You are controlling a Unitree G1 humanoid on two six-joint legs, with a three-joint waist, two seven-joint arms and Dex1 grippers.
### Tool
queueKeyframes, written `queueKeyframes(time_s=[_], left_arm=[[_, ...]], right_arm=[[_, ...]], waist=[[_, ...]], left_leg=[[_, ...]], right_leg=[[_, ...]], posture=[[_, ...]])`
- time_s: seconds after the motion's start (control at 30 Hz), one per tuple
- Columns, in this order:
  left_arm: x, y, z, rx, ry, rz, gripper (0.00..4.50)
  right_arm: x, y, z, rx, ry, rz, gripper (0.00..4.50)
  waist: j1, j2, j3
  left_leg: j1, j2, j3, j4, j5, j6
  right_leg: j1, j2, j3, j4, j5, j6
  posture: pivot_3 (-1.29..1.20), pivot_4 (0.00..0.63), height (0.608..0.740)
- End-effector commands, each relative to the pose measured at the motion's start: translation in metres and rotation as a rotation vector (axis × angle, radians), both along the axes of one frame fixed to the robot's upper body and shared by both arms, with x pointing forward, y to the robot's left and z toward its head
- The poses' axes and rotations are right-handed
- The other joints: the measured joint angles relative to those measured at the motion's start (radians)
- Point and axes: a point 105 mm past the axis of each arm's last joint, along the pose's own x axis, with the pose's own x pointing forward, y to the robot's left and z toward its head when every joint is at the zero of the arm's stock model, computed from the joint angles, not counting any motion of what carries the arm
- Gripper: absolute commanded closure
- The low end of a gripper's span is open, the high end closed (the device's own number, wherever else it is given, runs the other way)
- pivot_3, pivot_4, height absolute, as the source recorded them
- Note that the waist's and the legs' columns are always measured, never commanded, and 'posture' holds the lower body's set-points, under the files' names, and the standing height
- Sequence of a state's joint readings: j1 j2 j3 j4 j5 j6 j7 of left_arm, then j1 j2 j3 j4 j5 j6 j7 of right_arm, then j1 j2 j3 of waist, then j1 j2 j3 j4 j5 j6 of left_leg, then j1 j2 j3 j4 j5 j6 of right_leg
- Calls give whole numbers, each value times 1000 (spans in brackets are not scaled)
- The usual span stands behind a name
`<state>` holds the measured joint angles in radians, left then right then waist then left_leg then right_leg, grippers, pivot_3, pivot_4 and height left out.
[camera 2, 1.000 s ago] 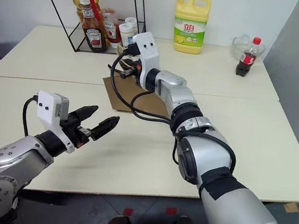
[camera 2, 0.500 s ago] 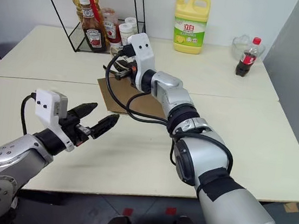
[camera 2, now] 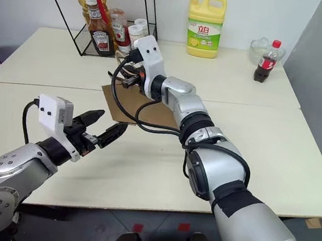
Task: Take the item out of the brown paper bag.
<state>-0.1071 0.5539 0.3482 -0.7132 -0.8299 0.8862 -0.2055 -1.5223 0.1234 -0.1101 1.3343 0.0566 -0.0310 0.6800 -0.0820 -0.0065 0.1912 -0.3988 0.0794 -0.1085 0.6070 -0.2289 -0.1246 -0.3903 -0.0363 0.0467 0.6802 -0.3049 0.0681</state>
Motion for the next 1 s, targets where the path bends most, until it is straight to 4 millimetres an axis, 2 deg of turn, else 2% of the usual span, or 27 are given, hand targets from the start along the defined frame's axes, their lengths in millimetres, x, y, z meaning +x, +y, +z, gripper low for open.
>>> queueKeyframes(time_s=[0.03,0.2,0.67,0.77,0.9,1.0], left_arm=[[1,-3,11,12,-51,-4,0],[1,-5,11,10,-53,-9,0],[3,-5,10,8,-53,5,0],[2,-5,10,8,-53,6,0],[2,-5,11,11,-52,2,0],[3,-5,11,13,-52,-1,0]], right_arm=[[-8,3,34,20,-169,40,4433],[-12,5,37,16,-201,72,4433],[-13,6,18,-33,-185,96,4433],[-13,5,16,-29,-167,105,3795],[-13,4,14,-28,-161,111,2471],[-12,2,15,-26,-158,113,1318]], waist=[[0,0,0],[0,0,0],[0,0,0],[0,0,0],[0,0,0],[0,0,0]], left_leg=[[0,0,0,0,0,0],[0,0,0,0,0,-1],[0,0,0,0,0,-1],[0,0,0,0,0,-1],[0,0,0,0,0,-1],[0,0,0,0,0,-1]], right_leg=[[0,0,0,0,0,0],[0,0,0,0,0,0],[0,0,0,0,0,0],[0,0,0,0,0,0],[0,0,0,0,0,0],[0,0,0,0,0,0]], posture=[[0,150,740],[0,150,740],[0,150,740],[0,150,740],[0,150,740],[0,150,740]])
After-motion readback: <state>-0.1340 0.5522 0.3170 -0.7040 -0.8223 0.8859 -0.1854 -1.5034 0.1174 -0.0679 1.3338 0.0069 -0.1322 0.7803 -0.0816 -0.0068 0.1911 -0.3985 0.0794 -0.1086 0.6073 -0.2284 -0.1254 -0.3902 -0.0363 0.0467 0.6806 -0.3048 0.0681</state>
